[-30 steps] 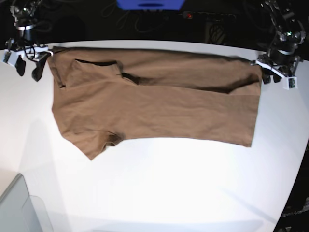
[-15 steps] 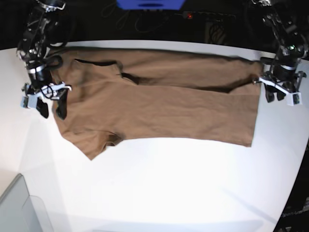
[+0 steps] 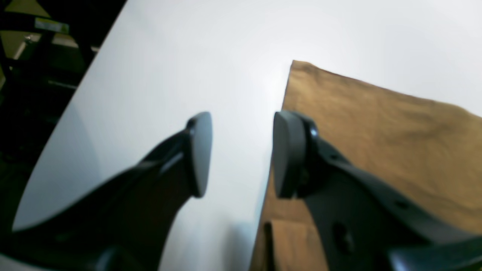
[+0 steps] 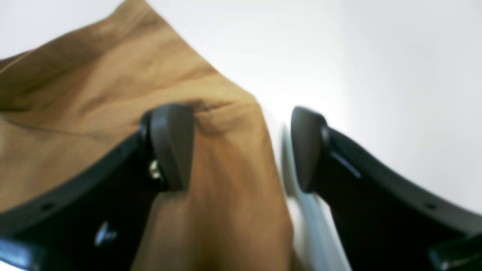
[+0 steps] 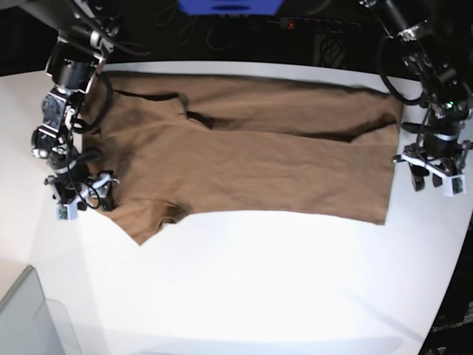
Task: Layout the t-shirt on the table in an organized manner, then fold the t-shirt properly
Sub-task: 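Move both grippers down along the shirt sides and grasp the hem corners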
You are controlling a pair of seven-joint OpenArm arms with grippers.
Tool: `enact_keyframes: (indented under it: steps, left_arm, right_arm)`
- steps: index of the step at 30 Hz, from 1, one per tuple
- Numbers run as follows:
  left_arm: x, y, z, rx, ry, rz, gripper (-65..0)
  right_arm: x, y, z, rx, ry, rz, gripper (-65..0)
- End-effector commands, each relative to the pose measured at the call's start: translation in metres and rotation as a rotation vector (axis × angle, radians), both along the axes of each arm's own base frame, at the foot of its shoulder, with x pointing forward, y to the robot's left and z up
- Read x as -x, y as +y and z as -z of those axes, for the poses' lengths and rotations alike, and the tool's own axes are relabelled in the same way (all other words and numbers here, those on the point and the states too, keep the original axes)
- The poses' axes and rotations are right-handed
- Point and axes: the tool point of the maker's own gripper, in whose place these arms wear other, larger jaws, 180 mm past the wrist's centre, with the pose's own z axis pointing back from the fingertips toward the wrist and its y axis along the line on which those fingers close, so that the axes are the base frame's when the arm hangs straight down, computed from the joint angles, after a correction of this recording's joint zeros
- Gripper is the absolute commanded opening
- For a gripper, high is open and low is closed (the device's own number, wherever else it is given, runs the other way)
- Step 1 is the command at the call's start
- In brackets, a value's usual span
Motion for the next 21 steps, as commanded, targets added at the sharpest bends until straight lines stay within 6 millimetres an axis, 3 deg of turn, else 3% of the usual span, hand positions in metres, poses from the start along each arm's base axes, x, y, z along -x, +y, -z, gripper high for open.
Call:
enact_keyframes:
  steps: [1, 7, 15, 17, 21]
  left_arm:
    - [-0.009, 0.004, -0.013, -0.018, -0.043, 0.002, -38.9]
    - [-0.022, 0.006, -0.01, 0.001, -0.044, -0.007, -38.9]
    - [-0.053, 0.007, -0.008, 0.066, -0.063, -0.017, -38.9]
    - [-0.062, 0.006, -0.004, 0.094, -0.061, -0.02, -38.9]
    - [-0.081, 0.0, 0.009, 0.156, -0.042, -0.017, -38.9]
  right_arm:
    - [-0.015, -0.007, -0.023, 0.005, -0.079, 0.008, -24.1]
    - [-0.021, -0.008, -0.019, -0.015, -0.067, 0.014, -24.1]
    - [-0.01, -0.007, 0.003, -0.038, -0.009, 0.018, -25.3]
    - [-0.01, -0.007, 0.004, -0.038, -0.008, 0.018, -28.8]
    - [-0.004, -0.006, 0.01, -0.037, 0.009, 0.014, -44.1]
